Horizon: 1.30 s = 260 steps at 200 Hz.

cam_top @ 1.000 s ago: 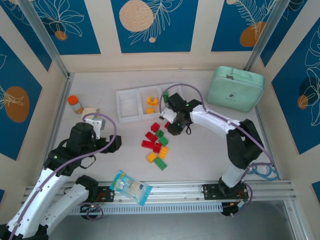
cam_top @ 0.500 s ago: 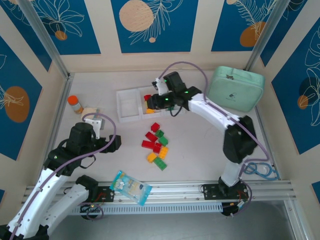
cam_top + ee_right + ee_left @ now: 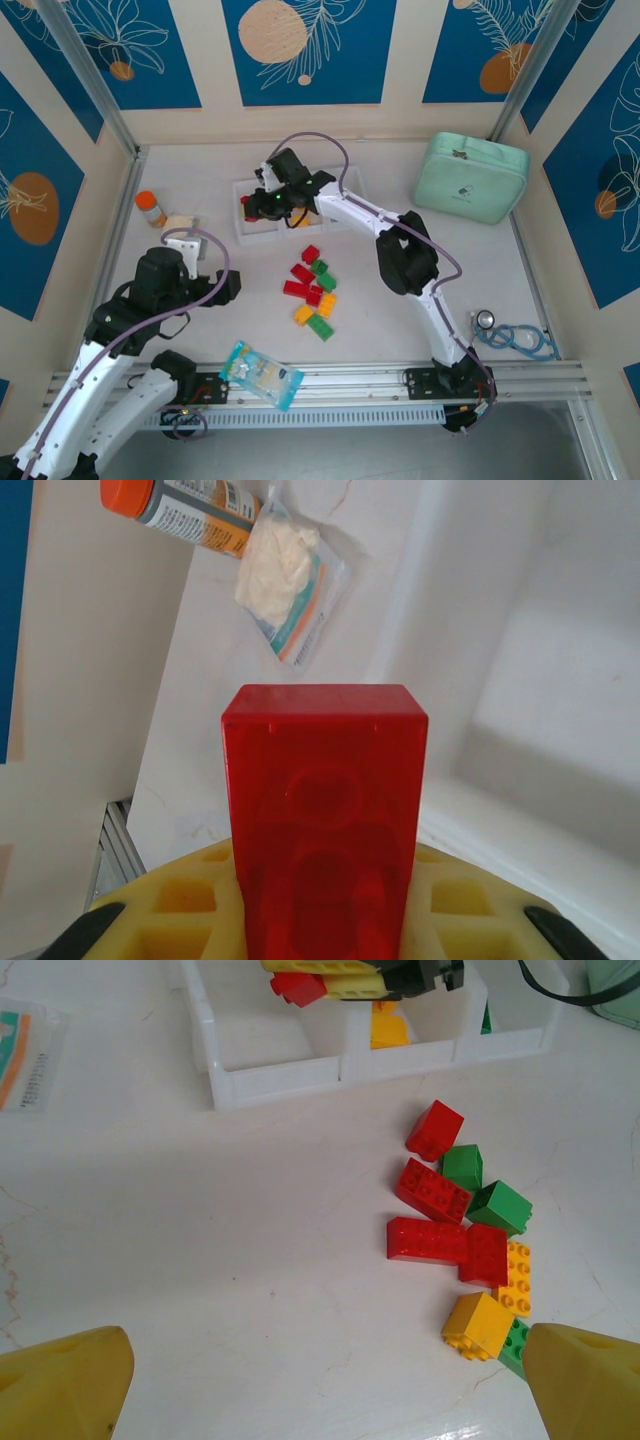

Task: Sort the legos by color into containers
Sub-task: Place the lego in the container, then pick up the lego from the center of the table.

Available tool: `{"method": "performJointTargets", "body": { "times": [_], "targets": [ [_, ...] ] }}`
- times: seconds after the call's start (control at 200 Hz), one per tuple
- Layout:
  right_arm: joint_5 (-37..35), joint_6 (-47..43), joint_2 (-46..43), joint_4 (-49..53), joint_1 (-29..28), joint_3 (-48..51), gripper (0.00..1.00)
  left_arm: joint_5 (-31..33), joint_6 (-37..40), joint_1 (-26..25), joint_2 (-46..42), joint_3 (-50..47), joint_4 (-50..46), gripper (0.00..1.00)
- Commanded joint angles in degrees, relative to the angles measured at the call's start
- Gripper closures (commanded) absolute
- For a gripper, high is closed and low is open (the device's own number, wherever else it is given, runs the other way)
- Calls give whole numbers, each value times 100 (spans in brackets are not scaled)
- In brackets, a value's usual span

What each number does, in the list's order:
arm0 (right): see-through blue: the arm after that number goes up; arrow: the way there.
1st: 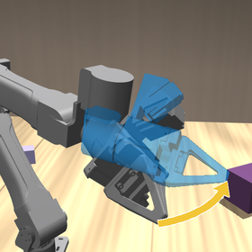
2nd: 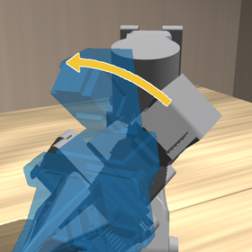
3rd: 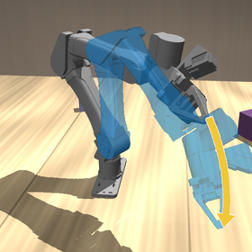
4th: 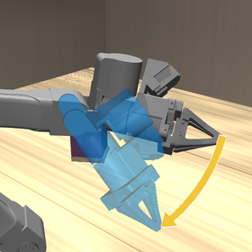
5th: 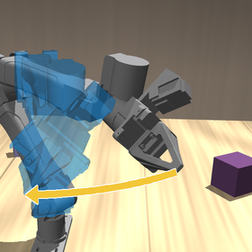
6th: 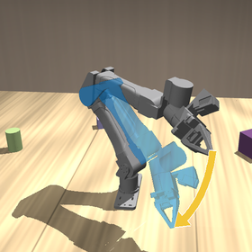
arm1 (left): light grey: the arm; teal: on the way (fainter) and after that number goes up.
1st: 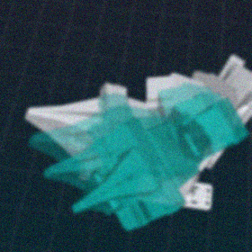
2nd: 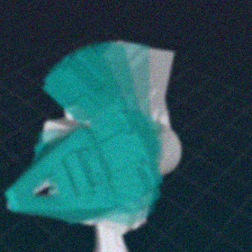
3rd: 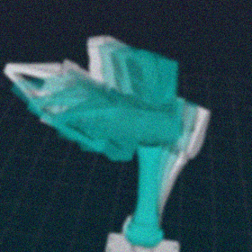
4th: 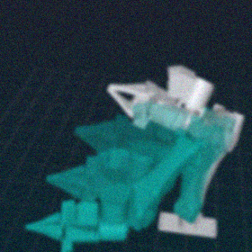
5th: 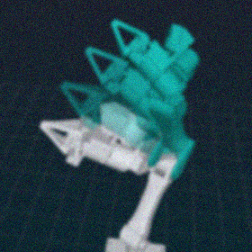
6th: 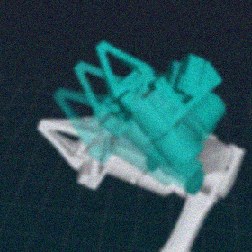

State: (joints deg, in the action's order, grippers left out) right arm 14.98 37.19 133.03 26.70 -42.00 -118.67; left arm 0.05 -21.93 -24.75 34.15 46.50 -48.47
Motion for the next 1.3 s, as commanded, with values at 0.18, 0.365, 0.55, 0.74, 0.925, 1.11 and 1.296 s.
{"method": "performJointTargets", "body": {
  "times": [0.18, 0.365, 0.55, 0.74, 0.925, 1.11, 1.296],
  "targets": [
    [-31, 175, 1026, 1087, 132, -1552, 74, 64, 128, 76, -190, -62, 105, 1],
    [81, 378, 1330, 1423, 234, -2094, 65, 69, 119, 76, -192, -78, 118, 1],
    [203, 355, 1215, 1545, 213, -2142, 46, 4, 119, 76, -87, -89, 136, 1],
    [313, 381, 967, 1795, 208, -2159, 36, -5, 110, 76, -60, -95, 139, 1],
    [417, 738, 223, 1767, 271, -1542, 23, -30, 109, 76, 0, -97, 145, 1],
    [-277, 715, -619, 2395, 228, -1026, 19, -131, 117, 76, 57, -115, 186, 1],
    [-1209, 1426, -1740, 1749, 170, 878, 15, -304, 143, 93, 153, -115, 224, 1]
  ]
}}
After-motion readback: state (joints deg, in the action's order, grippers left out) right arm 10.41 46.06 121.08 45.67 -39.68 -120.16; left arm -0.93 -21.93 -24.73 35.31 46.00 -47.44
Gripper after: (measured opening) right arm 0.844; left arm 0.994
